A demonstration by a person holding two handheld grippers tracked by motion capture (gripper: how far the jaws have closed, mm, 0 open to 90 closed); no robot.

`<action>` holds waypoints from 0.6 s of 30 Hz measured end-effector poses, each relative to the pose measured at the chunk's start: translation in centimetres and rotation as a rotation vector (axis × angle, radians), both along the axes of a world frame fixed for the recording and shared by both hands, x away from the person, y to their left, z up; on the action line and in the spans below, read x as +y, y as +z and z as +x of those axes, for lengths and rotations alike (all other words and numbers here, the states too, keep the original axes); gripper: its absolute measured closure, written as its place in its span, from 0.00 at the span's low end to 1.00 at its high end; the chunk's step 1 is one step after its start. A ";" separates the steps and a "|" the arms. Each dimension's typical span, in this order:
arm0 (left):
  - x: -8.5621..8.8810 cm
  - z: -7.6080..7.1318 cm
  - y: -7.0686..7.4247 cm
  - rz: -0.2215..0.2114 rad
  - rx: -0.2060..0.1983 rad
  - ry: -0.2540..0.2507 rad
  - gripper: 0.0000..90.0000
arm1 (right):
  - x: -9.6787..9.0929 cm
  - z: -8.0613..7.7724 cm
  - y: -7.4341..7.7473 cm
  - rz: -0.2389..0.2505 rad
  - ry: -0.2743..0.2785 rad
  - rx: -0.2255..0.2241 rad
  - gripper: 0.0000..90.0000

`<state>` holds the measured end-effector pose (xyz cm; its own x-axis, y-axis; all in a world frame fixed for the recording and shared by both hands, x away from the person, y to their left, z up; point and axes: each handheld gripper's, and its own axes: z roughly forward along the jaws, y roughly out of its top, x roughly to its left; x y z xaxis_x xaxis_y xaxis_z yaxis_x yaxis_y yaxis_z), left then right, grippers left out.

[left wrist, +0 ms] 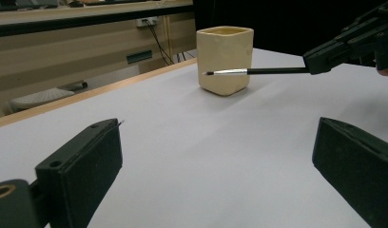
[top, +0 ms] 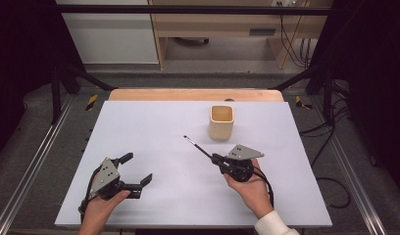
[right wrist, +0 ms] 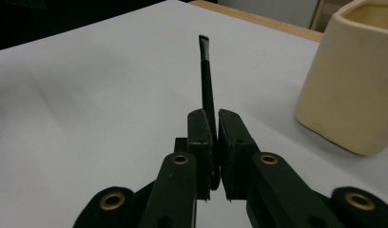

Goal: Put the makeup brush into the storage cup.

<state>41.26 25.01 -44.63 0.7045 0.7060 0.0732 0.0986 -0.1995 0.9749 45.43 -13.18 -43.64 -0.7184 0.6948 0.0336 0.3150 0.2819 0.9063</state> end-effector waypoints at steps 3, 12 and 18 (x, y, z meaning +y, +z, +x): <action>-0.4 0.0 0.0 0.004 0.001 -0.008 0.02 | -0.6 -0.2 0.3 0.012 -0.010 -0.005 0.93; -1.3 -0.2 0.2 -0.004 0.002 -0.009 0.03 | -1.9 -1.0 0.7 0.067 -0.041 -0.037 0.93; -1.9 -0.4 0.3 -0.001 0.007 -0.016 0.03 | -2.4 -1.4 1.2 0.110 -0.053 -0.057 0.93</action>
<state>40.90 23.15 -44.33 0.7159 0.6949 0.0679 0.1019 -0.2001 0.9745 44.00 -15.56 -42.44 -0.6840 0.7259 0.0722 0.2740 0.1639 0.9476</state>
